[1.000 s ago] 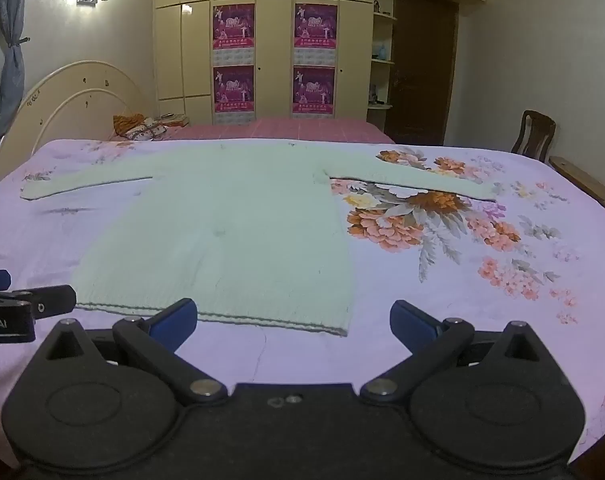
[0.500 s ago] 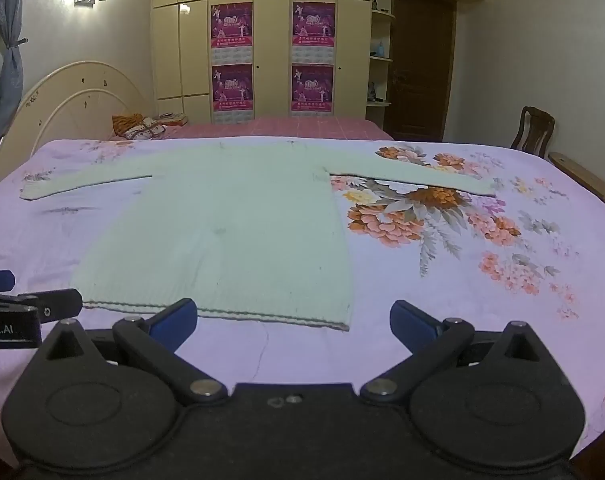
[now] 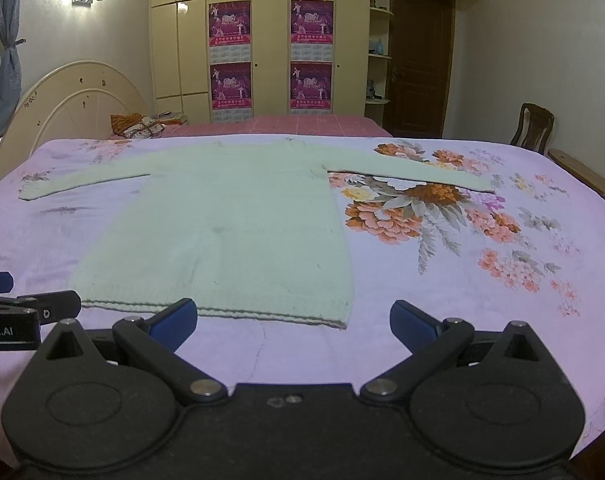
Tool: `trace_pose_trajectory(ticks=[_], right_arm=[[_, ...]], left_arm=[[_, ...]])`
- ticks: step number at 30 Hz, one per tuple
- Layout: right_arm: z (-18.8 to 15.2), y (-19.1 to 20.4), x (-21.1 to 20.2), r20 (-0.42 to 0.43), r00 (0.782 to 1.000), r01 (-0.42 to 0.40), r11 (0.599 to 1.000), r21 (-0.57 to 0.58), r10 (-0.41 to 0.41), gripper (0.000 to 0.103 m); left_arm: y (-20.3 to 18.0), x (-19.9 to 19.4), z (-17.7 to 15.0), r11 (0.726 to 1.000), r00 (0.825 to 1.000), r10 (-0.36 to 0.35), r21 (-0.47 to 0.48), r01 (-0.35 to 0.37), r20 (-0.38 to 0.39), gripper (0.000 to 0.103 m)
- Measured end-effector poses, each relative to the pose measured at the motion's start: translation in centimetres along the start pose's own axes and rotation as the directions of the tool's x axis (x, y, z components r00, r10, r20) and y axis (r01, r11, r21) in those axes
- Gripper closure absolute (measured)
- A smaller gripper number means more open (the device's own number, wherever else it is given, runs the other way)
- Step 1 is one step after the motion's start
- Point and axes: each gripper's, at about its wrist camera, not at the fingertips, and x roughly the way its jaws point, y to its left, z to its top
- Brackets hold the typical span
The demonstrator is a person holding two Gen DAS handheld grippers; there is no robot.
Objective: Fold small clothes
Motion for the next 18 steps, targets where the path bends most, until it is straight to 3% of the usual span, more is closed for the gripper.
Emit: trace_pose_trajectory(ticks=[18], right_arm=[[0.26, 0.25, 0.48, -0.005, 1.000, -0.007, 1.000, -0.014, 0.007, 0.001]], left_arm=[[0.28, 0.63, 0.18, 1.000, 1.000, 0.004, -0.010, -0.004, -0.008, 0.000]])
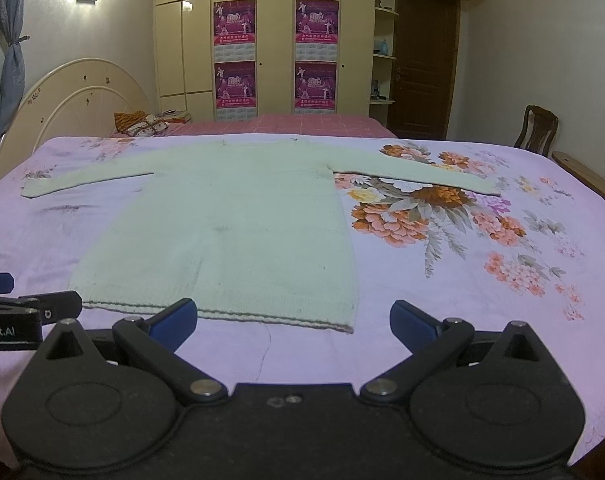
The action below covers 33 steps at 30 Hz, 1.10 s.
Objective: Fold small clothes
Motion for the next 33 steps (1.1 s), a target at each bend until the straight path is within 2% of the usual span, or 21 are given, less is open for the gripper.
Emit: trace_pose_trajectory(ticks=[33], right_arm=[[0.17, 0.27, 0.13, 0.002, 1.000, 0.001, 1.000, 0.003, -0.001, 0.001]], left_arm=[[-0.20, 0.07, 0.10, 1.000, 1.000, 0.001, 0.011, -0.001, -0.006, 0.000]])
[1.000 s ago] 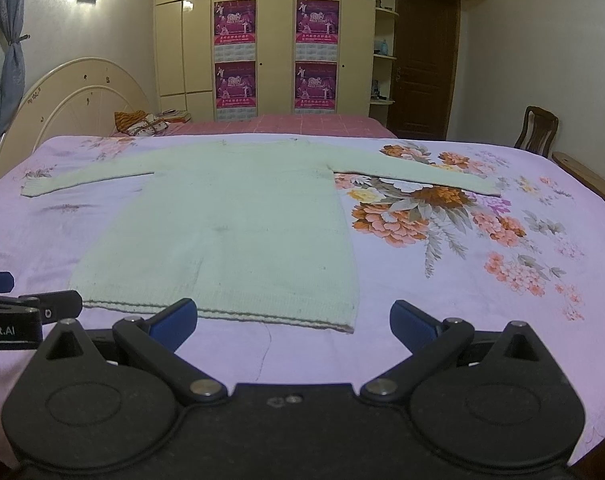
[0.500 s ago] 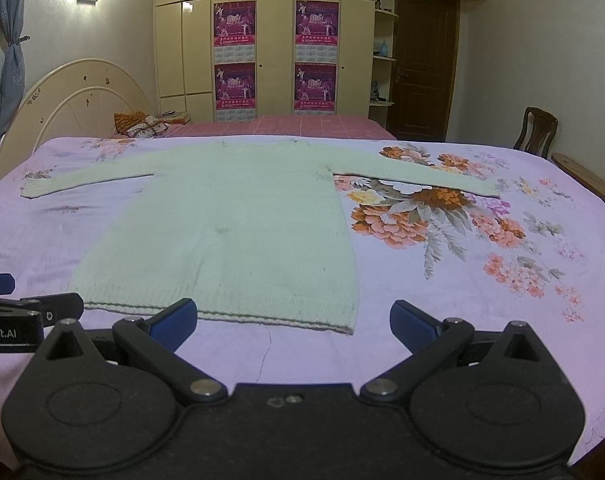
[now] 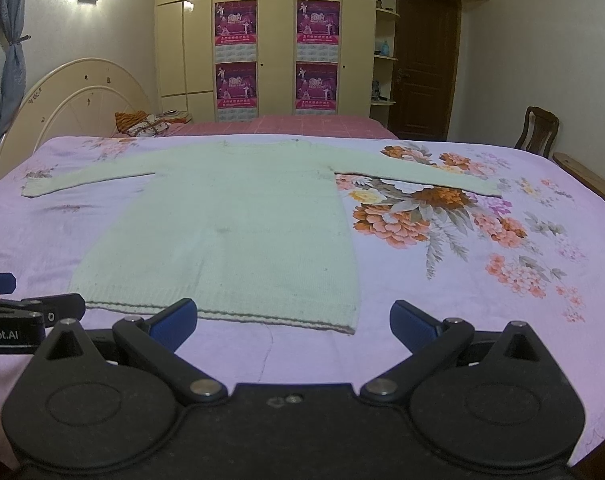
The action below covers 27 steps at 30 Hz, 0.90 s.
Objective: Fold small clothes
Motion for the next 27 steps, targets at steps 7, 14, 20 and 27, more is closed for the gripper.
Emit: trace_pose_trajectory(ticks=[7, 14, 20, 27], right_arm=[[-0.1, -0.1, -0.1, 0.001, 1.000, -0.003, 1.000, 0.003, 0.003, 0.001], [-0.2, -0.3, 0.0, -0.001, 1.000, -0.016, 1.000, 0.007, 0.016, 0.001], [0.6, -1.8, 1.0, -0.005, 1.000, -0.012, 0.999, 0.030, 0.012, 0.001], [5.2, -7.6, 5.9, 0.017, 1.000, -0.001, 0.995, 0.105, -0.001, 0.001]], left_arm=[[-0.1, 0.0, 0.0, 1.000, 1.000, 0.003, 0.001, -0.003, -0.004, 0.000], [-0.1, 0.2, 0.0, 1.000, 1.000, 0.006, -0.007, -0.006, -0.008, 0.000], [0.3, 1.3, 1.6, 1.000, 0.998, -0.020, -0.016, 0.021, 0.057, 0.000], [3.0, 7.7, 7.9, 0.997, 0.988, 0.004, -0.078, 0.008, 0.153, 0.000]])
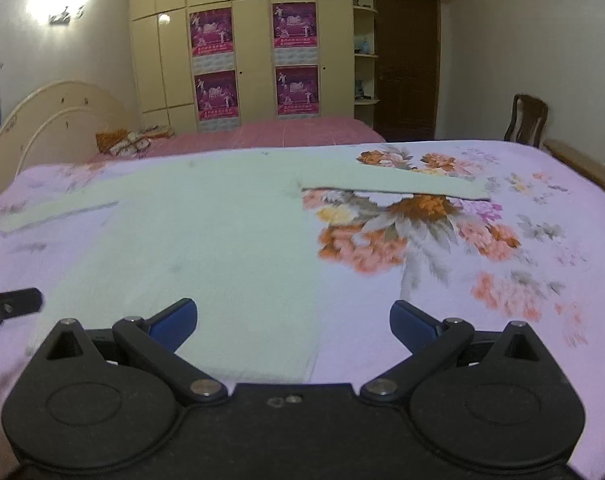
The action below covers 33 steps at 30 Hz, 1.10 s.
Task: Fold small clothes
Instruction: 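Grasp a sweater sleeve cuff with the right gripper and fold it across the body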
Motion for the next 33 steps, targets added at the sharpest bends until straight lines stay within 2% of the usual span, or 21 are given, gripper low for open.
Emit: trace_pose_trajectory(ticks=[3, 5, 8, 9, 10, 12, 14, 15, 18, 20, 24, 27, 30, 33], right_arm=[[3.2, -3.7, 4.4, -0.005, 0.998, 0.056, 0.997, 0.050, -0.056, 0.001], [4.9, -6.4, 7.6, -0.023, 0.996, 0.090, 0.991, 0.103, -0.088, 0.001], [7.1, -11.0, 12.9, -0.031, 0.993, 0.120, 0.973, 0.196, -0.116, 0.002], [7.6, -12.3, 14.3, -0.028, 0.992, 0.124, 0.967, 0.224, -0.121, 0.008], [8.2, -14.1, 16.1, -0.025, 0.991, 0.130, 0.956, 0.261, -0.128, 0.024], [8.9, -17.0, 19.1, -0.021, 0.987, 0.157, 0.935, 0.317, -0.158, 0.042], [9.3, -20.1, 21.8, -0.017, 0.987, 0.154, 0.904, 0.399, -0.161, 0.043], [9.4, -21.7, 23.0, -0.015, 0.987, 0.148, 0.881, 0.450, -0.159, 0.046], [9.1, -25.7, 25.8, -0.015, 0.986, 0.144, 0.806, 0.574, -0.165, 0.064], [8.7, -27.8, 27.4, -0.020, 0.986, 0.142, 0.765, 0.628, -0.167, 0.066], [8.5, -30.0, 29.4, -0.039, 0.983, 0.159, 0.716, 0.680, -0.181, 0.066], [8.4, -31.2, 29.9, -0.028, 0.983, 0.145, 0.667, 0.731, -0.183, 0.070], [8.5, -31.9, 30.3, -0.027, 0.981, 0.147, 0.653, 0.743, -0.190, 0.078], [8.9, -31.9, 30.8, -0.041, 0.978, 0.174, 0.682, 0.710, -0.207, 0.087]], left_arm=[[1.1, 4.9, 3.0, 0.999, 0.999, 0.043, -0.034, -0.042, 0.010, 0.000], [2.0, 9.0, 4.8, 0.996, 0.999, 0.046, -0.072, -0.045, 0.002, 0.000], [3.0, 15.5, 6.4, 0.993, 0.997, 0.014, -0.120, -0.023, -0.075, 0.000], [2.8, 17.4, 6.5, 0.994, 0.995, 0.034, -0.097, -0.043, -0.094, 0.000], [2.8, 19.1, 6.6, 0.996, 0.993, 0.053, -0.071, -0.061, -0.107, 0.000], [2.7, 22.3, 6.7, 0.995, 0.984, 0.074, -0.057, -0.084, -0.165, 0.000], [2.9, 24.8, 6.7, 0.993, 0.977, 0.094, -0.053, -0.106, -0.191, 0.000], [2.9, 25.6, 6.7, 0.994, 0.978, 0.092, -0.042, -0.101, -0.185, 0.000], [3.2, 27.8, 6.7, 0.996, 0.981, 0.075, -0.043, -0.084, -0.178, 0.000], [3.3, 28.9, 6.9, 0.997, 0.983, 0.045, -0.052, -0.056, -0.180, 0.000], [2.3, 30.0, 7.0, 0.999, 0.986, 0.039, -0.030, -0.045, -0.164, 0.000], [2.2, 30.5, 7.3, 0.999, 0.987, 0.034, -0.022, -0.038, -0.156, 0.000], [2.8, 30.8, 7.5, 0.999, 0.986, 0.031, -0.034, -0.037, -0.163, 0.000], [3.8, 30.9, 7.4, 0.998, 0.983, 0.035, -0.042, -0.043, -0.181, 0.000]])
